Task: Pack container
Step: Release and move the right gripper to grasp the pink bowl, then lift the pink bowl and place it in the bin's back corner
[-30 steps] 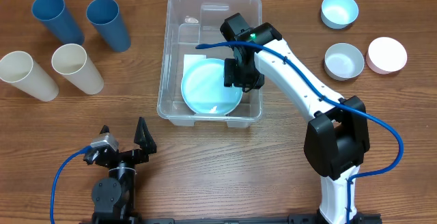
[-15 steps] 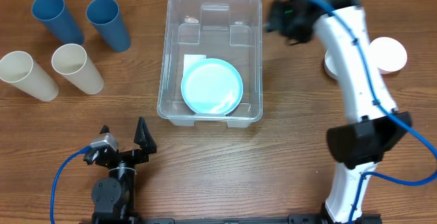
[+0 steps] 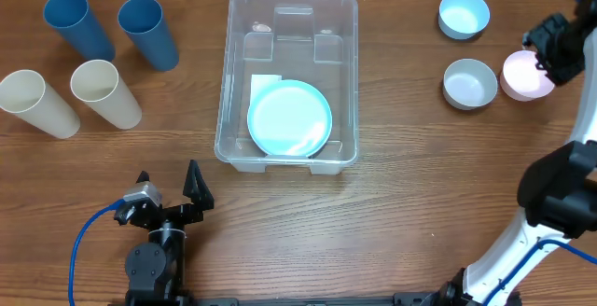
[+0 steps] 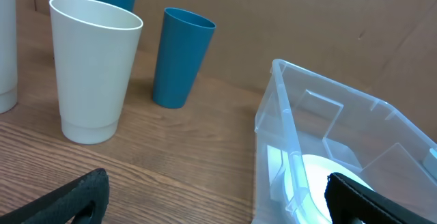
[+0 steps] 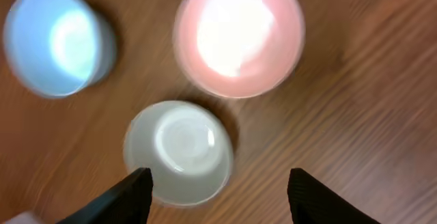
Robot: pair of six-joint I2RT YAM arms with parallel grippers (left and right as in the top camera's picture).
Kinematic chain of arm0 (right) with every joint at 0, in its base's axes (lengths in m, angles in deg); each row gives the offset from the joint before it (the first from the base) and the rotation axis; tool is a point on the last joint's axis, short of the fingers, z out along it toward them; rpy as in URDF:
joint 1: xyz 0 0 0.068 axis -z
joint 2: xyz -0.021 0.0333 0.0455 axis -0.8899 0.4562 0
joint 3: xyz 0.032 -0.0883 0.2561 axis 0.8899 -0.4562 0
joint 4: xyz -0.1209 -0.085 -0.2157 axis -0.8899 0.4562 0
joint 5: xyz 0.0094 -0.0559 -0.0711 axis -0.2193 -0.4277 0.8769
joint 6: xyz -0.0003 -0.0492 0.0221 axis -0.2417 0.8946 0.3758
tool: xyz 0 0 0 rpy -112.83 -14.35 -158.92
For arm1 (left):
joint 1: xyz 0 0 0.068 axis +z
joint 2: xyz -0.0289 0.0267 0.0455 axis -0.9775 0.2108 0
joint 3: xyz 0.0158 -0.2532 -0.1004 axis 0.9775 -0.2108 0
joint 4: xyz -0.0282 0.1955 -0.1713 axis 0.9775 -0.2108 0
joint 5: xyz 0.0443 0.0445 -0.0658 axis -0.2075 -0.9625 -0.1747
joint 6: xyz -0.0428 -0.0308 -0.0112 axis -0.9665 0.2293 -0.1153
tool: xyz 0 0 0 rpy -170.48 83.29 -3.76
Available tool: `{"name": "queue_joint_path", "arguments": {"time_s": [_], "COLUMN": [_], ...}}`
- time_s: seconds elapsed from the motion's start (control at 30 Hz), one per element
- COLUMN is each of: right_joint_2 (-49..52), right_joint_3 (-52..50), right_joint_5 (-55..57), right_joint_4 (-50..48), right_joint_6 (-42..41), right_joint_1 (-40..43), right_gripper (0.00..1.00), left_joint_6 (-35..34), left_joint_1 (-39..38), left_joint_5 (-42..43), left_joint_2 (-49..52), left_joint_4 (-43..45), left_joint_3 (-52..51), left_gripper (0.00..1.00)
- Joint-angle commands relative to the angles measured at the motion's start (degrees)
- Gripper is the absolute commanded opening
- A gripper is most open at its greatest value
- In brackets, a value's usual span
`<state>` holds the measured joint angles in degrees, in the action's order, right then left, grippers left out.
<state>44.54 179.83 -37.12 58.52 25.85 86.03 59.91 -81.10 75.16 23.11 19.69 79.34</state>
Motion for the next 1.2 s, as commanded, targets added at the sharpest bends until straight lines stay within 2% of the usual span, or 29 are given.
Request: {"name": "queue_joint_path", "arguments": {"time_s": [0.0, 0.2, 0.43, 0.7, 1.03, 1.17], "right_joint_2": [-0.74, -0.68, 3.87, 9.60, 9.11, 5.99], "right_joint_3": [-7.30, -17.70, -19.26, -19.26, -17.64, -12.72], "right_joint_5": [0.61, 0.63, 0.22, -0.20, 0.07, 1.11], "right_joint_4": [-4.09, -16.57, -23.71, -23.58, -19.47, -14.34], "right_joint_6": [-3.32, -3.45, -3.28, -3.23, -2.21, -1.29], "right_joint_1": [3.56, 7.61, 7.13, 5.97, 5.81, 5.81], "right_gripper": [0.66, 0.65, 0.63, 0.41, 0.04, 0.04], "left_joint_6": [-0.35, -0.37, -0.35, -0.35, -0.35, -0.35], "left_joint_1": [0.39, 0.39, 0.39, 0.39, 0.39, 0.39], "left_joint_5": [0.50, 0.48, 0.48, 0.48, 0.48, 0.48], "left_joint_2": [-0.48, -0.48, -0.48, -0.48, -0.48, -0.48], "left_joint_4": [0.11, 0.11, 0.11, 0.11, 0.11, 0.11], "left_joint_3": [-0.20, -0.20, -0.20, -0.20, -0.20, -0.20], "left_gripper": [1.00, 1.00, 1.00, 1.00, 1.00, 1.00]}}
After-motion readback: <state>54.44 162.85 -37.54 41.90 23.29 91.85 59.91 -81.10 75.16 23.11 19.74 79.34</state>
